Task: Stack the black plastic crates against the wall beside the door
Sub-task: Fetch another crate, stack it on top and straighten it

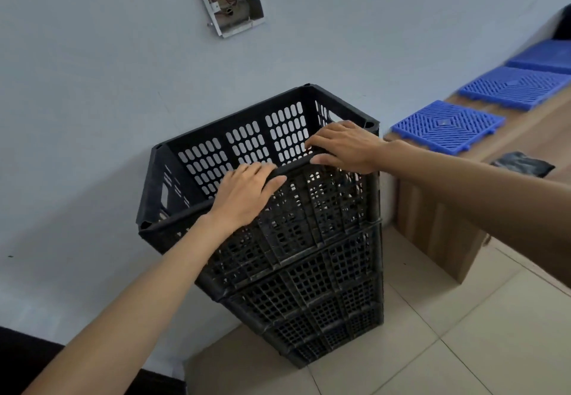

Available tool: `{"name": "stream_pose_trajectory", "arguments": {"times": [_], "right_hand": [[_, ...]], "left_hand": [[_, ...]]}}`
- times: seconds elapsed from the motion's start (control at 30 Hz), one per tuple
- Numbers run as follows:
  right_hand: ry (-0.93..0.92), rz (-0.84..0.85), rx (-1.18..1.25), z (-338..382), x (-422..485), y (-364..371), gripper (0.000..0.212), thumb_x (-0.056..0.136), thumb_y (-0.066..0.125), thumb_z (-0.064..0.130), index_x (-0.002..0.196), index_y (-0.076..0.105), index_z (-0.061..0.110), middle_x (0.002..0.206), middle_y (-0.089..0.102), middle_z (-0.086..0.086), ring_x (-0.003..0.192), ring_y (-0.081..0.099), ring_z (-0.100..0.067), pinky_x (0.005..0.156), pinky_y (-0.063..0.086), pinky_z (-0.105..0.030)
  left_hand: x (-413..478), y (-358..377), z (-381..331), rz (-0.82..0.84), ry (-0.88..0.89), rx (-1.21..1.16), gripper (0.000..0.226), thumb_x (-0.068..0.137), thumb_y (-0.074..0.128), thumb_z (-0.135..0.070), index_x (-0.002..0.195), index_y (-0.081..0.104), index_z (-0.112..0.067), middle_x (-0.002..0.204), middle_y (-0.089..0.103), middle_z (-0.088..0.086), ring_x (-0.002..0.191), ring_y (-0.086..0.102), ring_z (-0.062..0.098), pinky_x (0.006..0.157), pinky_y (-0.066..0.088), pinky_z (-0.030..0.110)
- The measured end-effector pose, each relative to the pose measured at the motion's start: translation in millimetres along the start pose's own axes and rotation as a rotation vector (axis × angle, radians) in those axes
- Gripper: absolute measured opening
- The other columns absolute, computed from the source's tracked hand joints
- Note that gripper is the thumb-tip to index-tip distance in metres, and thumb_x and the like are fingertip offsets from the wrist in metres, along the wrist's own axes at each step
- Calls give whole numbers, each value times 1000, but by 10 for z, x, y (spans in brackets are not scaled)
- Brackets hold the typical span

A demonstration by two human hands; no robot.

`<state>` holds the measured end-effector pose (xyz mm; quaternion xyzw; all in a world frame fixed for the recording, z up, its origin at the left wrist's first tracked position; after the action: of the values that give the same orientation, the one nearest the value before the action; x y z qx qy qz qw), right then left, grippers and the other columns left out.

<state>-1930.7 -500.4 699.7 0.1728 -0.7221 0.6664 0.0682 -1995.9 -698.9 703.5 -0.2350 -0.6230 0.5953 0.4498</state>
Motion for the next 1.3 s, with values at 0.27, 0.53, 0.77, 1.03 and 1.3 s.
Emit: {"name": "stream_pose_trajectory", "arguments": {"times": [0.27,0.53,0.77,1.03,1.3], "right_hand": [[-155,62,-17,-513,-32,9,70,91,9,71,104,58,23,95,66,4,100,60,-17,107,35,-42],[-165,-44,14,-609,83,29,65,92,17,70,107,63,26,55,45,8,65,61,-22,76,53,-43],[-158,-25,39,-580,-36,66,69,89,13,73,124,57,32,57,48,2,56,54,-23,60,47,-34],[-175,55,276,-619,-51,16,66,92,19,68,122,56,22,104,66,0,103,58,-19,102,39,-41],[266,179,456,-1317,387,167,80,98,37,49,152,3,0,161,-1,-16,149,-7,-29,121,9,-43]], "left_hand": [[1027,151,-740,44,-213,-227,45,100,14,-52,88,52,-30,85,62,-4,86,62,22,65,40,35],[1210,385,-614,220,-285,-170,55,98,7,-52,107,57,-32,104,67,2,101,62,27,76,47,43],[1073,442,-615,272,-389,-207,75,90,2,-67,125,60,-34,129,63,2,118,57,23,95,43,43],[1114,430,-641,408,-361,-348,51,102,14,-52,135,51,-39,141,54,-1,127,52,18,106,36,33],[2086,249,-420,92,-329,-532,36,103,31,-37,132,51,-29,125,53,-7,114,49,7,94,37,27]]}}
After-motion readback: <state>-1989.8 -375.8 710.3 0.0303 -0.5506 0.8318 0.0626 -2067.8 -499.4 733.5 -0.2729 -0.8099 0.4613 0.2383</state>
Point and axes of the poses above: each hand's wrist, its own x-axis towards the middle knuckle, its own y-axis out of the palm, z = x × y, the point moved 6 cm from there along x, towards the middle knuckle
